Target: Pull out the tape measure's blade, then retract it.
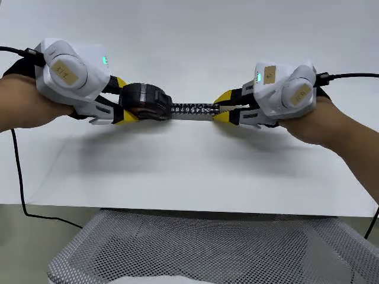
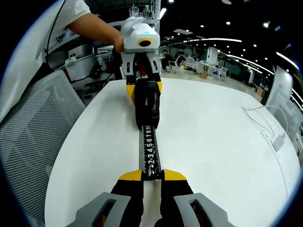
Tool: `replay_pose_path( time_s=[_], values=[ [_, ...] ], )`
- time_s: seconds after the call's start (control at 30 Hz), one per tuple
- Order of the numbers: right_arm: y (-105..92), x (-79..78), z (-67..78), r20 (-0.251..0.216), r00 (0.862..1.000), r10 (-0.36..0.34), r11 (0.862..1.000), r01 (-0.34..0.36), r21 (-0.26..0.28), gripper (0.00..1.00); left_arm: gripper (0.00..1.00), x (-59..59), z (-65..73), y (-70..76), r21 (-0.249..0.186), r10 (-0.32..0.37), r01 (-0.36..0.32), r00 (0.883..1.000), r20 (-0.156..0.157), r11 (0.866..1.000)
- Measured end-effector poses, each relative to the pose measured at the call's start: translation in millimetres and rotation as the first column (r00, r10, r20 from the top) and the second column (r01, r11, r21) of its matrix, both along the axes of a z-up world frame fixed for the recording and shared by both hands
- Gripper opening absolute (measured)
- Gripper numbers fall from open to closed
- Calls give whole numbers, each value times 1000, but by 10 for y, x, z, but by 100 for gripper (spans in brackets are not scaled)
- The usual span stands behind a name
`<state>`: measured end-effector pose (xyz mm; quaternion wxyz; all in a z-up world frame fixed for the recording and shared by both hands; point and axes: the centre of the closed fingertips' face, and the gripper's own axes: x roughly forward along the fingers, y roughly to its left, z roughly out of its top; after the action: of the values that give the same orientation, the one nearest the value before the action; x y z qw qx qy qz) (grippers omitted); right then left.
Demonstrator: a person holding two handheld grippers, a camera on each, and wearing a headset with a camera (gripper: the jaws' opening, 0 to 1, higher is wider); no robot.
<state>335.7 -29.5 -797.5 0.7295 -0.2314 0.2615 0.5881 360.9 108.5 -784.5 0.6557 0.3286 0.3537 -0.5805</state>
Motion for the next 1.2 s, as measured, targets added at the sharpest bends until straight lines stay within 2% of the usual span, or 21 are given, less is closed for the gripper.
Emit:
replay_pose_path(
  time_s=[1.2],
  values=[
    [-448,-39,-24,-2,1000,-25,998,25,-63,9,26,-3,9,-19,0,2,-2,1000,5,1000]
  ],
)
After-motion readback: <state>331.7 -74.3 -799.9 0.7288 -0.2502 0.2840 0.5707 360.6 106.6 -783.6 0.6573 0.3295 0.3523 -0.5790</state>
